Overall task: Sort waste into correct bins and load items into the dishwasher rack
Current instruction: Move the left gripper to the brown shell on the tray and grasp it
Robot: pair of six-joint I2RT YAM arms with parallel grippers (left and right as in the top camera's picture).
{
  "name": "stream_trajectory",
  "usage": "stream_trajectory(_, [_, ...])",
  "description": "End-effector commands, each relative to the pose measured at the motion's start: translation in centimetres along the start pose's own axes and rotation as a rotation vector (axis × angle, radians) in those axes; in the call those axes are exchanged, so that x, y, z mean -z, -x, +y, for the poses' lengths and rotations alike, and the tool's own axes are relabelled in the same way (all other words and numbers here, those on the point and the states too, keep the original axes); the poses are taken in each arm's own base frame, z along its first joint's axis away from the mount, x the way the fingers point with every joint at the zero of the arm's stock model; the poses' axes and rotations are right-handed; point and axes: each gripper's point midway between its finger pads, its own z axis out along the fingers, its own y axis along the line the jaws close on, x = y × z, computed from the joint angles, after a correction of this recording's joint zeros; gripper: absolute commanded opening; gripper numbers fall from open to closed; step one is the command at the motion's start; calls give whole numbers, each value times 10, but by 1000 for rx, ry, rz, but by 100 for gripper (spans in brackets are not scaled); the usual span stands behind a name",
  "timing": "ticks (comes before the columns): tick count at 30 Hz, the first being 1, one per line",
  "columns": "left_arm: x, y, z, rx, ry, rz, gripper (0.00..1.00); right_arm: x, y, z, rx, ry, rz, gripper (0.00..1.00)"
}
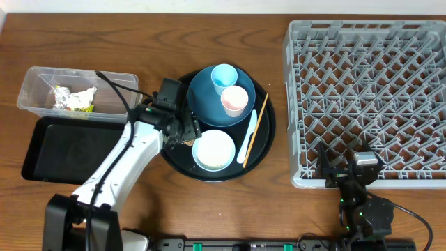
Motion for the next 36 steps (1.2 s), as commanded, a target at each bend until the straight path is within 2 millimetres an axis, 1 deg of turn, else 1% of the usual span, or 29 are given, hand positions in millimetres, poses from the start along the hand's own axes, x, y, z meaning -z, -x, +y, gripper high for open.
stream_trajectory(1, [-7, 2, 0, 5, 6, -4, 81, 0, -1, 0, 8, -5, 1, 99])
stream_trajectory(5, [-11, 4, -1, 50, 7, -3, 81, 0, -1, 0, 8, -5, 1, 99])
stream_trajectory(13, [-23, 1, 0, 56, 24, 21, 81, 0, -1, 0, 8, -5, 1, 99])
stream_trajectory(22, [-51, -9, 7, 55, 70, 91, 80, 0, -1, 0, 8, -5, 1, 99])
stream_trajectory(26, [-62, -13, 9, 55, 87, 117, 77, 0, -1, 0, 8, -5, 1, 99])
stream_trajectory(33, [-68, -15, 10, 55, 95, 129, 76, 0, -1, 0, 8, -5, 1, 99])
stream_trajectory(36, [-68, -14, 10, 55, 94, 126, 71, 0, -1, 0, 8, -5, 1, 99])
